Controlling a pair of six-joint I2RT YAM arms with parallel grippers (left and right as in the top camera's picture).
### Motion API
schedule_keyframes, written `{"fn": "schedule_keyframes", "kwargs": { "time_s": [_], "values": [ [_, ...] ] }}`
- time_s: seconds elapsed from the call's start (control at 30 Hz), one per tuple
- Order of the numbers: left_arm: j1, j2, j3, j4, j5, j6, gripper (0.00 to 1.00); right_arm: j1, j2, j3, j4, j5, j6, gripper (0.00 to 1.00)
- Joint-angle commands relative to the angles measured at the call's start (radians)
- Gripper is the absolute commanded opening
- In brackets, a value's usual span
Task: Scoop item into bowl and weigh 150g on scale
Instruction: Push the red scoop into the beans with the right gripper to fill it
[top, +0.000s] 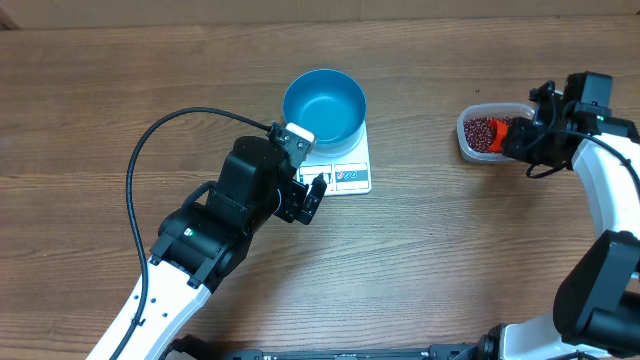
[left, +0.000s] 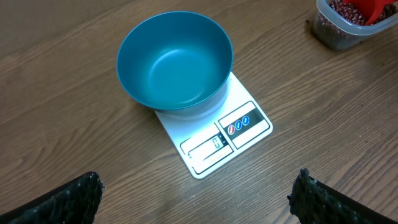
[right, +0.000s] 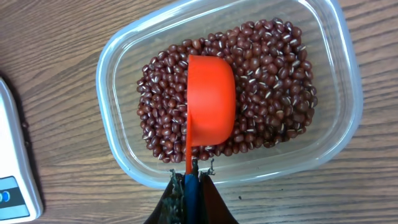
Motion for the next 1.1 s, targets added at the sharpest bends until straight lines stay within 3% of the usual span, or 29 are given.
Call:
{"fn": "schedule_keyframes", "kwargs": {
  "time_s": [0.0, 1.07],
  "values": [
    [0.004, 0.002, -0.003, 0.001, 0.002, 0.019, 1.00, -0.003, 0.024, -0.011, -0.004, -0.026, -0.001, 0.04],
    [0.004, 0.002, -0.003, 0.001, 0.002, 0.019, 1.00, -0.074, 0.101, -0.011, 0.010, -0.340, -0.005, 0.04]
  ]
}}
